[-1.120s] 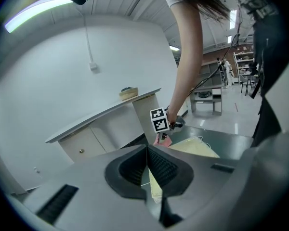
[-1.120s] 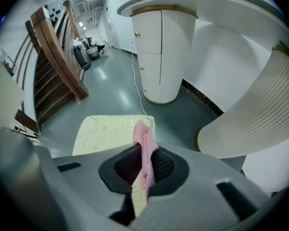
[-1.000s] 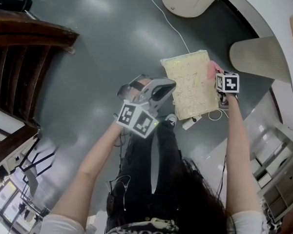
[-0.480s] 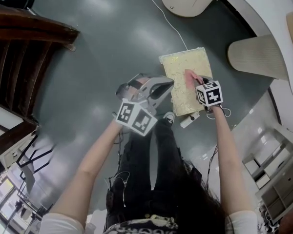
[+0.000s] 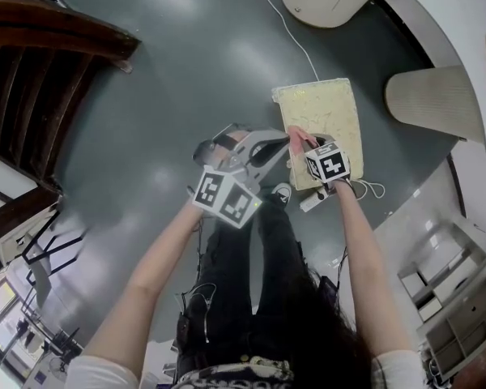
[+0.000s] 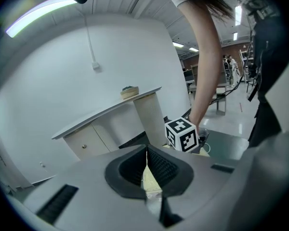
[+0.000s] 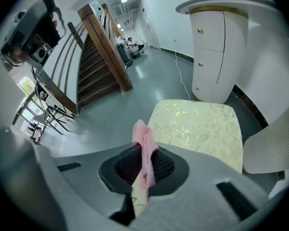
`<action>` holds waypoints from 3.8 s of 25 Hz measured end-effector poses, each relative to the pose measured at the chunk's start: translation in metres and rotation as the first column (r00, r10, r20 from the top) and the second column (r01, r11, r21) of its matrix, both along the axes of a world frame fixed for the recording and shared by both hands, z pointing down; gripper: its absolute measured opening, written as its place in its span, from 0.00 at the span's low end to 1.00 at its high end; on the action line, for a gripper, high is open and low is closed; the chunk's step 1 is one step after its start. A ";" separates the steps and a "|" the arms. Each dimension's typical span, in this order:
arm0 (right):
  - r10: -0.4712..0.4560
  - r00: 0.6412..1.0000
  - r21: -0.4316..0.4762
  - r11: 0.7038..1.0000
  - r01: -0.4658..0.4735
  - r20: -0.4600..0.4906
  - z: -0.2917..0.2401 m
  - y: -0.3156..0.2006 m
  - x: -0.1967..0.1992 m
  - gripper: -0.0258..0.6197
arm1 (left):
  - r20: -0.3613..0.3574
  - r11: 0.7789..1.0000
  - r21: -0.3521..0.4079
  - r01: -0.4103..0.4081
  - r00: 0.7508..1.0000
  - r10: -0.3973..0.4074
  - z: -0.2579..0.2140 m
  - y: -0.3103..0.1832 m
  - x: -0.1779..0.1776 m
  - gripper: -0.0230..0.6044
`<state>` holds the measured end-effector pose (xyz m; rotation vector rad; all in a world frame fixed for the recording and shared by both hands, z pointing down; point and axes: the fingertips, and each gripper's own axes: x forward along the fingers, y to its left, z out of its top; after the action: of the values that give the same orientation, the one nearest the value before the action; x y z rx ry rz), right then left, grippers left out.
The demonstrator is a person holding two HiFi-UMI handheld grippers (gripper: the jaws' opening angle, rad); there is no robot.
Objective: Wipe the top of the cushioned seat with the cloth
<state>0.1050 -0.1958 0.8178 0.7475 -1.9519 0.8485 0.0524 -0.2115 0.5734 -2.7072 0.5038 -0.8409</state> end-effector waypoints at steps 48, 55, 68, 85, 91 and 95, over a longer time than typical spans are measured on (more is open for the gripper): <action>-0.005 1.000 0.006 1.000 0.005 0.009 -0.007 0.099 0.079 0.05 | 0.035 1.000 -0.024 -0.001 0.999 0.002 0.006 0.070 0.064 0.05; -0.034 0.998 -0.030 0.999 0.035 0.049 0.007 0.128 0.039 0.05 | 0.041 0.999 -0.051 0.015 0.999 -0.013 0.017 0.085 0.052 0.05; 0.056 0.994 -0.051 0.997 -0.061 -0.089 0.032 0.116 0.111 0.05 | 0.028 0.997 -0.073 0.010 1.000 -0.008 0.029 0.094 0.052 0.05; 0.333 0.907 0.005 0.939 -0.343 -0.258 0.023 0.099 0.262 0.05 | 0.041 0.995 -0.080 -0.055 0.997 0.058 0.028 0.104 0.061 0.05; 0.357 0.904 0.008 0.931 -0.366 -0.236 0.020 0.102 0.256 0.05 | 0.037 0.995 -0.070 -0.064 0.997 0.067 0.025 0.104 0.068 0.05; 0.382 0.905 0.027 0.923 -0.384 -0.187 -0.003 0.106 0.245 0.05 | 0.038 0.995 -0.056 -0.077 0.996 0.080 0.009 0.111 0.073 0.05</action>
<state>0.3498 -0.0899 0.8150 1.1883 -1.6541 0.9776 0.1254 -0.1003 0.5823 -2.7331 0.3686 -0.8982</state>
